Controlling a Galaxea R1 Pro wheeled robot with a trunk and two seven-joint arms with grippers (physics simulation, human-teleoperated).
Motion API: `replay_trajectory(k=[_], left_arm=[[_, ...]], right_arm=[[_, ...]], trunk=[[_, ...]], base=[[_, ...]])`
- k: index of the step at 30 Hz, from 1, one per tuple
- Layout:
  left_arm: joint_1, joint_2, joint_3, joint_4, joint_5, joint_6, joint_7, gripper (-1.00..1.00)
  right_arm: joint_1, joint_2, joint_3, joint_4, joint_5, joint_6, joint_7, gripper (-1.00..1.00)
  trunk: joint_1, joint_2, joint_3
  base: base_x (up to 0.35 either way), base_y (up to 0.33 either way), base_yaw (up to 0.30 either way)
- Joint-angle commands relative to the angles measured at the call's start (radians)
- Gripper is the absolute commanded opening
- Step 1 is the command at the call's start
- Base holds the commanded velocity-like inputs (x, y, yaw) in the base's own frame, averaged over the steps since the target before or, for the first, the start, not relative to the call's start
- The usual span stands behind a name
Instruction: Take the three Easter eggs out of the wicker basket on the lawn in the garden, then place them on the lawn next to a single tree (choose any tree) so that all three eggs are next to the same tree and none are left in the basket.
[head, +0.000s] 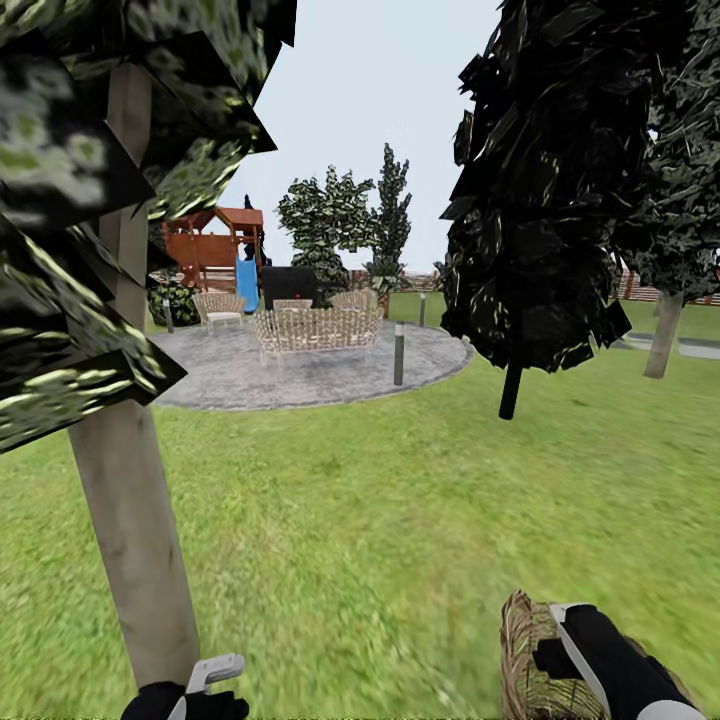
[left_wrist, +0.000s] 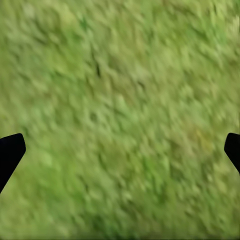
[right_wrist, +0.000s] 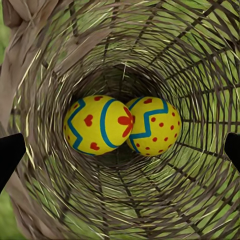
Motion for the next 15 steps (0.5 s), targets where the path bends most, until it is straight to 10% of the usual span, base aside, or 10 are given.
replay_trajectory(k=[1,15], left_arm=[[0.0,0.0,0.003,-0.001,0.004,0.006,-0.002,1.0],[0.0,0.0,0.004,-0.001,0.004,0.004,-0.002,1.0]], right_arm=[[-0.001,-0.001,0.005,-0.001,0.0,0.005,-0.001,1.0],[-0.001,-0.002,0.005,-0.001,0.0,0.005,-0.001,1.0]], trunk=[[0.004,-0.008,-0.004],[0.057,-0.106,-0.048]], base=[[0.0,0.0,0.0],[0.0,0.0,0.0]])
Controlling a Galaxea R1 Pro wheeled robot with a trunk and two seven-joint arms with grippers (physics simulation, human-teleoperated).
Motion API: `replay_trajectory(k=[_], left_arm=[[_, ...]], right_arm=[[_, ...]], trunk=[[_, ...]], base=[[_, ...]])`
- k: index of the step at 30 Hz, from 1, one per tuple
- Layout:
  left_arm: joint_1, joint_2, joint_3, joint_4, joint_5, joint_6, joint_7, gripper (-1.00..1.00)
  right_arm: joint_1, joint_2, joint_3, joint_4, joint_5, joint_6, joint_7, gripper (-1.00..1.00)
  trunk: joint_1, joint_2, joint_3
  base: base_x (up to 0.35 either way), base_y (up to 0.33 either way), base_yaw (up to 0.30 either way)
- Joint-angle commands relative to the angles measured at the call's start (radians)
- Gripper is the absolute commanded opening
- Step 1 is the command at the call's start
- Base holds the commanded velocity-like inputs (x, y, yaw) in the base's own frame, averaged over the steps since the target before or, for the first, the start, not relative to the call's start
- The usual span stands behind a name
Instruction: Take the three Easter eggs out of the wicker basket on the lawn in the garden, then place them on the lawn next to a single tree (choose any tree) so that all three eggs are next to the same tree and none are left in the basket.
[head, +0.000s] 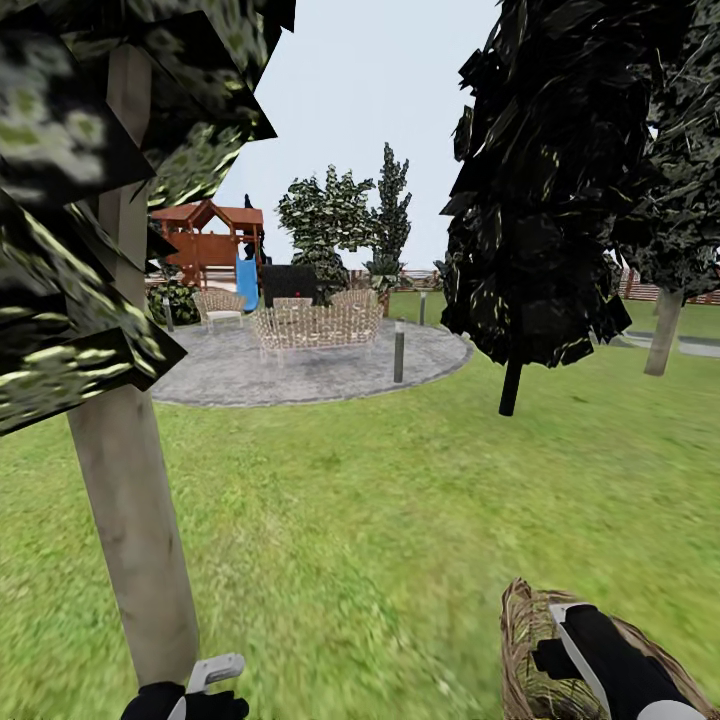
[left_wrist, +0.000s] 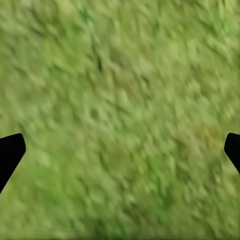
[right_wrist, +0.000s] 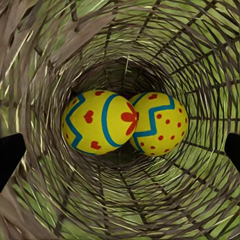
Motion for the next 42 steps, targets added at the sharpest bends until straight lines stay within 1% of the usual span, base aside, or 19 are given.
replay_trajectory(k=[1,12,13,16,19,32,42], left_arm=[[0.0,0.0,0.003,-0.001,0.004,0.007,-0.003,1.0],[0.0,0.0,0.003,-0.001,0.004,0.007,-0.004,1.0],[0.0,0.0,0.003,-0.001,0.004,0.007,-0.004,1.0],[0.0,0.0,0.003,-0.001,0.004,0.007,-0.004,1.0],[0.0,0.0,0.003,-0.001,0.004,0.007,-0.004,1.0],[0.0,0.0,0.002,-0.001,0.004,0.007,-0.005,1.0],[0.0,0.0,0.002,-0.001,0.004,0.007,-0.005,1.0]], right_arm=[[0.0,-0.002,0.005,-0.001,0.0,0.005,-0.001,1.0],[0.0,-0.005,0.002,-0.001,0.0,0.004,-0.001,1.0],[0.0,-0.006,-0.002,-0.001,0.0,0.004,-0.002,1.0],[0.0,-0.006,-0.033,-0.001,0.0,0.003,-0.003,1.0],[0.0,-0.007,-0.045,-0.001,0.0,0.002,-0.003,1.0],[0.0,-0.004,-0.048,-0.001,0.001,0.0,-0.003,1.0],[0.0,-0.004,-0.047,-0.001,0.001,0.001,-0.003,1.0]], trunk=[[0.004,-0.008,-0.004],[0.046,-0.085,-0.039],[0.05,-0.092,-0.042],[0.061,-0.113,-0.051],[0.073,-0.134,-0.061],[0.123,-0.225,-0.102],[0.127,-0.227,-0.14]], base=[[0.0,0.0,0.0],[0.0,0.0,0.0],[0.0,0.0,0.0],[0.0,0.0,0.0],[0.0,0.0,0.0],[0.0,0.0,0.0],[0.0,0.0,0.0]])
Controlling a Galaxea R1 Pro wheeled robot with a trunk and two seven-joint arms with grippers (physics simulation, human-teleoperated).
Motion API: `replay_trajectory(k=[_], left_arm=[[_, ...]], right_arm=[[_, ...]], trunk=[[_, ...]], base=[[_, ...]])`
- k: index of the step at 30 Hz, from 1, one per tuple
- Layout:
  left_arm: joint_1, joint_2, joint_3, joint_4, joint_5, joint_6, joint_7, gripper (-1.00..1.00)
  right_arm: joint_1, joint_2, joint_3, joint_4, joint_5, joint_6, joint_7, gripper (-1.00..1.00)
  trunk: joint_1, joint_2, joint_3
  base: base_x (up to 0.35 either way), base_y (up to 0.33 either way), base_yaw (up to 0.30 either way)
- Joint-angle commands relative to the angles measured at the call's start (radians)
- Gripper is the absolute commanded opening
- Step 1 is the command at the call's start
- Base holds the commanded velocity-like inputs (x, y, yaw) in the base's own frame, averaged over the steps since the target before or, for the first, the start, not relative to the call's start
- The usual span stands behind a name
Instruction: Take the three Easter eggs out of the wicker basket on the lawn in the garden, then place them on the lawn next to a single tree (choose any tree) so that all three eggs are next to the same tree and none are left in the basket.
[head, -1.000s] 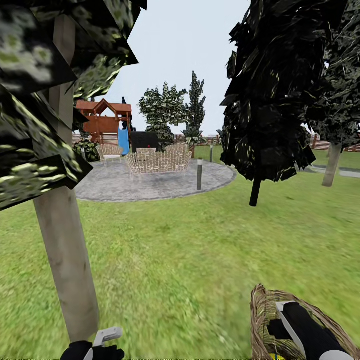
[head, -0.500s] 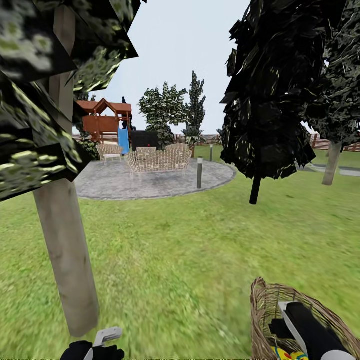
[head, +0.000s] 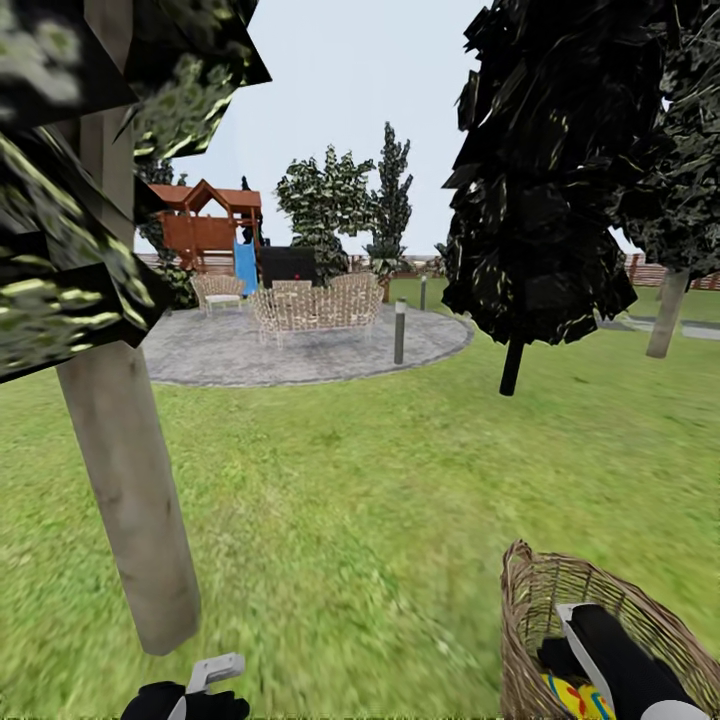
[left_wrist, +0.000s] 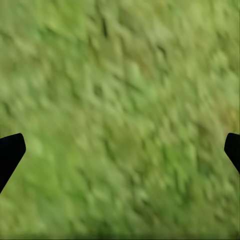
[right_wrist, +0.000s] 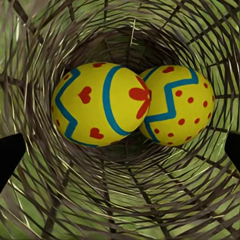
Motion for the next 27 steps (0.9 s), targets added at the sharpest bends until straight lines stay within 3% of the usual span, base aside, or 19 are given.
replay_trajectory(k=[1,8,24,27], left_arm=[[0.0,0.0,0.003,-0.001,0.004,0.006,-0.002,1.0],[0.0,-0.001,0.003,-0.001,0.003,0.006,-0.002,1.0],[0.0,-0.002,0.003,-0.003,0.004,0.004,-0.005,1.0],[0.0,-0.002,0.002,-0.002,0.003,0.002,-0.005,1.0]], right_arm=[[0.0,0.0,0.0,-0.001,0.0,0.005,-0.002,1.0],[0.0,0.0,0.0,-0.001,0.0,0.005,-0.002,1.0],[0.0,0.003,0.001,-0.001,0.003,0.005,-0.004,1.0],[0.0,0.003,0.001,-0.001,0.003,0.005,-0.004,1.0]], trunk=[[0.0,-0.001,-0.005],[0.003,-0.002,-0.032],[0.003,-0.002,-0.032],[0.003,-0.002,-0.032]], base=[[0.0,0.0,0.0],[0.0,0.0,0.0],[0.0,0.0,0.0],[0.225,0.0,0.0]])
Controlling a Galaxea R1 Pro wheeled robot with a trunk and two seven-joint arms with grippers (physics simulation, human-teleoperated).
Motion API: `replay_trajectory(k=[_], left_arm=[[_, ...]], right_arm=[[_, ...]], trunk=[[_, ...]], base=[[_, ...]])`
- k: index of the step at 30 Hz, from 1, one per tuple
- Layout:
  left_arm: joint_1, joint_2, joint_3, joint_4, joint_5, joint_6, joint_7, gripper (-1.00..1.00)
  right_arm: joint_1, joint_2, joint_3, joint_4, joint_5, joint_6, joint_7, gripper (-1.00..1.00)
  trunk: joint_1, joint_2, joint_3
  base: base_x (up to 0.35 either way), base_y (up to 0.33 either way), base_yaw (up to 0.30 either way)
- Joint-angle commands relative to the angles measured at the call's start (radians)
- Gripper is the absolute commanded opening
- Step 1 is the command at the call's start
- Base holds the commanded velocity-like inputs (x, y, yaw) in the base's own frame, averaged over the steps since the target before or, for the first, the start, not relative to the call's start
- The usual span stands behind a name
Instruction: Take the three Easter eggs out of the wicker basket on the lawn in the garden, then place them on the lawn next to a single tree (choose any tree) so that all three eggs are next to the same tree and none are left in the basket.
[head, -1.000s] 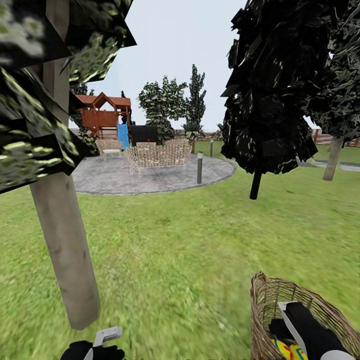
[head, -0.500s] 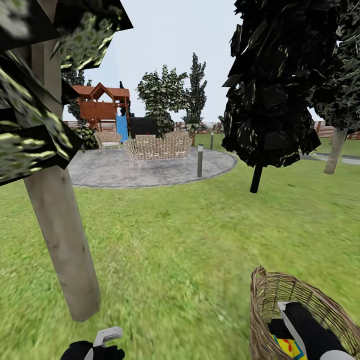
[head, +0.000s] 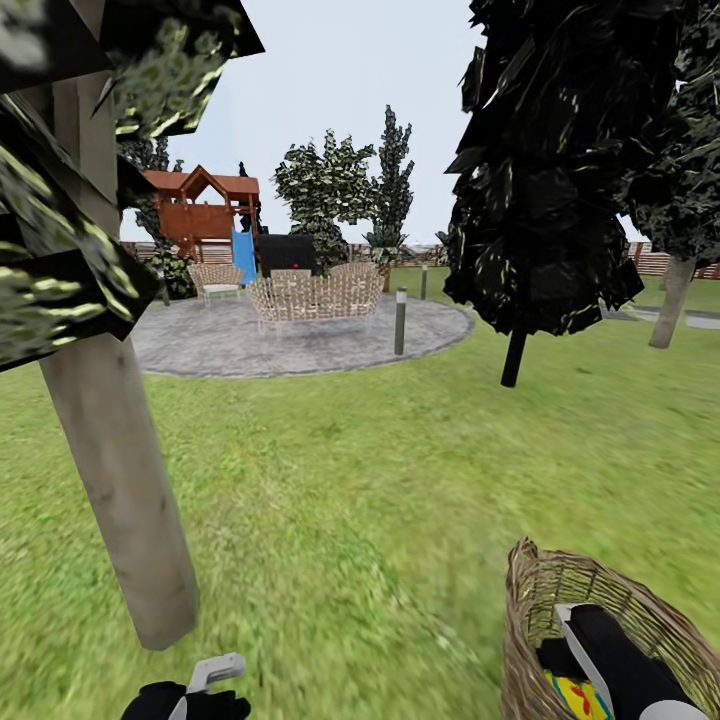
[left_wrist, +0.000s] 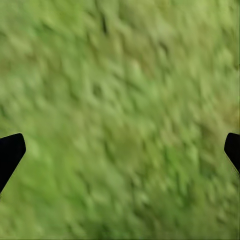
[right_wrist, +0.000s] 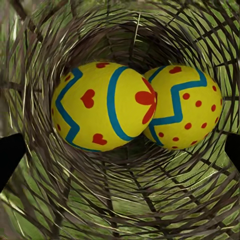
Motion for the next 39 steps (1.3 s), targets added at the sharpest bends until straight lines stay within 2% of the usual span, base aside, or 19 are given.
replay_trajectory(k=[1,21,26,32,39], left_arm=[[0.0,0.0,0.003,-0.001,0.004,0.006,-0.002,1.0],[0.0,-0.013,0.001,0.001,0.002,0.006,-0.001,1.0],[0.0,-0.014,0.0,0.012,0.002,0.005,-0.001,1.0],[0.0,-0.013,0.001,0.027,0.004,0.005,0.001,1.0],[0.0,-0.013,0.0,0.027,0.002,0.006,0.006,1.0]], right_arm=[[0.0,0.0,0.0,-0.001,0.0,0.005,-0.002,1.0],[0.0,0.002,0.0,-0.001,0.003,0.005,-0.002,1.0],[0.0,0.003,0.0,-0.001,0.003,0.005,-0.002,1.0],[0.0,-0.005,-0.001,-0.001,0.003,0.006,-0.002,1.0],[0.0,-0.006,-0.003,0.011,0.003,0.006,-0.002,1.0]], trunk=[[0.0,0.0,-0.001],[0.0,0.0,-0.001],[0.0,0.0,-0.001],[0.0,0.0,-0.001],[0.003,-0.002,-0.028]], base=[[0.307,0.0,0.0],[0.056,0.0,0.0],[0.216,0.0,0.0],[0.019,0.0,0.0],[0.0,0.0,0.0]])
